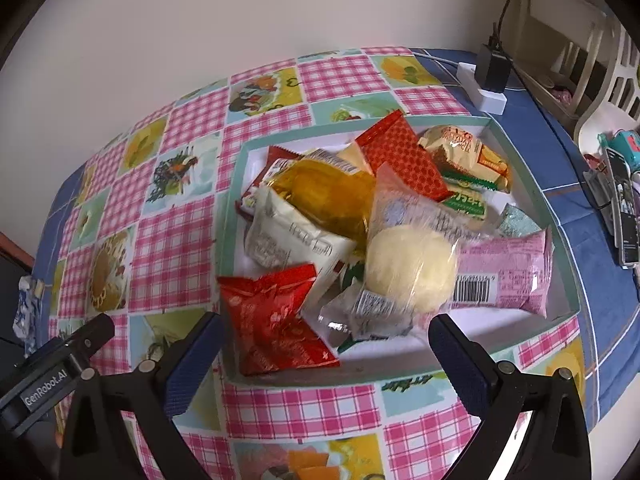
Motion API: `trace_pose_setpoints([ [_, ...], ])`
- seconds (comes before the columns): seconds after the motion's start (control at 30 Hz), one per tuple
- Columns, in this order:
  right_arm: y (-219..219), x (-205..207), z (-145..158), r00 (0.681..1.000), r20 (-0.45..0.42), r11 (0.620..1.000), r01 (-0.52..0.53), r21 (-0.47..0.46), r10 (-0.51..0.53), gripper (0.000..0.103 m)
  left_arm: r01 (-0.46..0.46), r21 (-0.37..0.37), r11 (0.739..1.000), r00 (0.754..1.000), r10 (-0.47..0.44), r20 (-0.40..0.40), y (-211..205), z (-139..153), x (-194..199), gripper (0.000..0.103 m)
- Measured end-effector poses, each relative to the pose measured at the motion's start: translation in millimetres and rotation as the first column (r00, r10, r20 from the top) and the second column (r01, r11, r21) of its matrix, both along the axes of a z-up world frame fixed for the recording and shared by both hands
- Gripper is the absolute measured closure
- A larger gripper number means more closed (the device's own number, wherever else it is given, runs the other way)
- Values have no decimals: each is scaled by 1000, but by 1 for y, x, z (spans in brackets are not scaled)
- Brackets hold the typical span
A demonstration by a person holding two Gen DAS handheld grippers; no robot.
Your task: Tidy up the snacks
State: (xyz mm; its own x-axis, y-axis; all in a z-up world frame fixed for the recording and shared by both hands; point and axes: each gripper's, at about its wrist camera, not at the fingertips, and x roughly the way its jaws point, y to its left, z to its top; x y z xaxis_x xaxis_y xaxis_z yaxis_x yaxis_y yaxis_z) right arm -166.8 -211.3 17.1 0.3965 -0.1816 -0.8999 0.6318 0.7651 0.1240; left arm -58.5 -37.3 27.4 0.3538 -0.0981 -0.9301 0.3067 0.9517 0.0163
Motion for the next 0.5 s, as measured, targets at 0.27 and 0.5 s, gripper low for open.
trace_pose_setpoints([
  [0.27,16,-7,0,1000,-5,1000,-23,-7,23,0,-16,5,1000,1000,16,2,17,6,-11,2],
  [0.5,21,-11,5,1000,2,999,-18,-32,18,0,-5,31,1000,1000,5,4,27,5,-20,2],
])
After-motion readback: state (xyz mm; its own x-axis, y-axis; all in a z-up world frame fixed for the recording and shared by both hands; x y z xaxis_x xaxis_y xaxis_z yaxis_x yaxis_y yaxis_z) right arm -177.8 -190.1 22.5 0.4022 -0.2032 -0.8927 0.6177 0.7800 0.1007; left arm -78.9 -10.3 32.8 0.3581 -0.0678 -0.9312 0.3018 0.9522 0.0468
